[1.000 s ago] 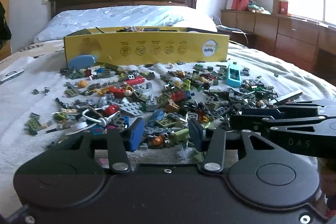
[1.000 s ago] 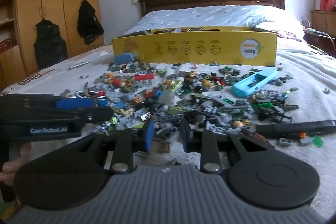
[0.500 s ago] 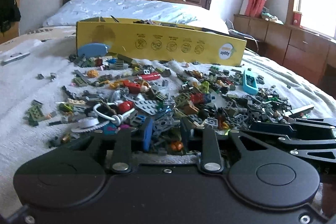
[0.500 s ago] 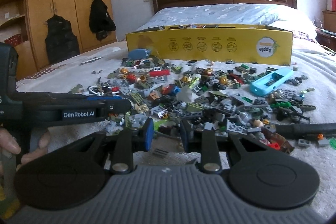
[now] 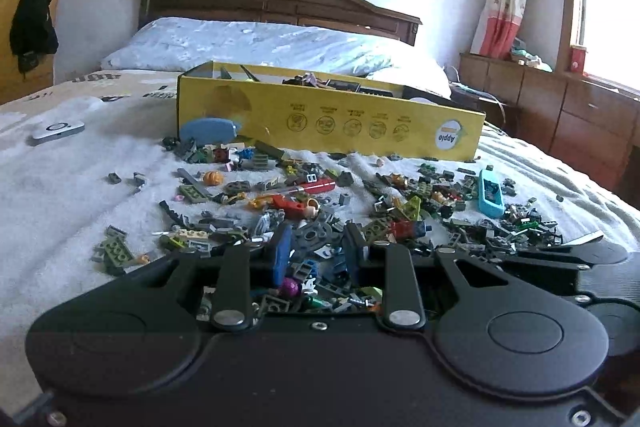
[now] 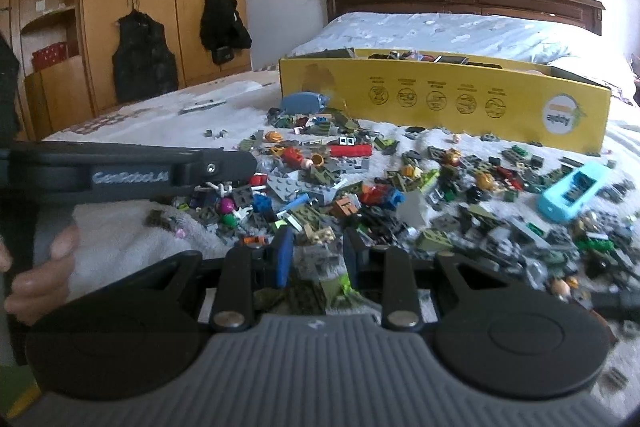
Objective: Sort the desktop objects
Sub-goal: 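Carry both held pieces up over the yellow box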
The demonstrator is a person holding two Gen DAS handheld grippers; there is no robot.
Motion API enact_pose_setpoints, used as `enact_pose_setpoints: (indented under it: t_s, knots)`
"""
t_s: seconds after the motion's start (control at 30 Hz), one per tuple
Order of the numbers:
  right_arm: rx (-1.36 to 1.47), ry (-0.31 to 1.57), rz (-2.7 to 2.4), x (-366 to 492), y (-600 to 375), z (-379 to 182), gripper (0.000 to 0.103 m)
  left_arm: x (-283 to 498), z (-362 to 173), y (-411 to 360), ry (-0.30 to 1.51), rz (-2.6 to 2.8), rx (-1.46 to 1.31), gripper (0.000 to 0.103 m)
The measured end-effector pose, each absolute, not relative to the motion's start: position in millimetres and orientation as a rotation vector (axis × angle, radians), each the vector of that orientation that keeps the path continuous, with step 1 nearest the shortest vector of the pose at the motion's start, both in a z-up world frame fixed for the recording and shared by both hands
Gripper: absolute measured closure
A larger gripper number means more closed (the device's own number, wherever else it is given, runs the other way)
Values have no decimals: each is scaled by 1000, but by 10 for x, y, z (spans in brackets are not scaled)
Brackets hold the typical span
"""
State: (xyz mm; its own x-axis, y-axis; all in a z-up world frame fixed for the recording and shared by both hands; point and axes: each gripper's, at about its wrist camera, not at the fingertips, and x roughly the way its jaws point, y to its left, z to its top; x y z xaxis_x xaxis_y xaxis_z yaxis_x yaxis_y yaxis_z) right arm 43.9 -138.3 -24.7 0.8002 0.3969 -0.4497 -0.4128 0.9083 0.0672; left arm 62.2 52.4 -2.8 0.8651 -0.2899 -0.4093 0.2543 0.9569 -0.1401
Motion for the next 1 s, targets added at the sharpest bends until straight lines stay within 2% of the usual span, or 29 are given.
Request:
enact_pose_setpoints:
  t_s: [0.13, 0.17, 0.23, 0.63, 1.0]
  knots:
    - [-50, 495, 425, 530, -1311, -282, 72, 639, -55, 508, 452, -281, -73, 76]
    - [-53, 499, 423, 539, -1300, -289, 79, 645, -57, 507, 454, -280, -72, 76]
    - [-59, 499, 418, 539, -1288, -302, 82, 658, -57, 504, 457, -276, -69, 76]
    - [-34, 437, 433, 661, -1530, 109, 82, 1012, 217, 335, 417, -270, -8, 76]
    - [-29, 406, 350, 1485, -1958, 567, 82, 1989, 702, 91, 386, -297, 24, 76]
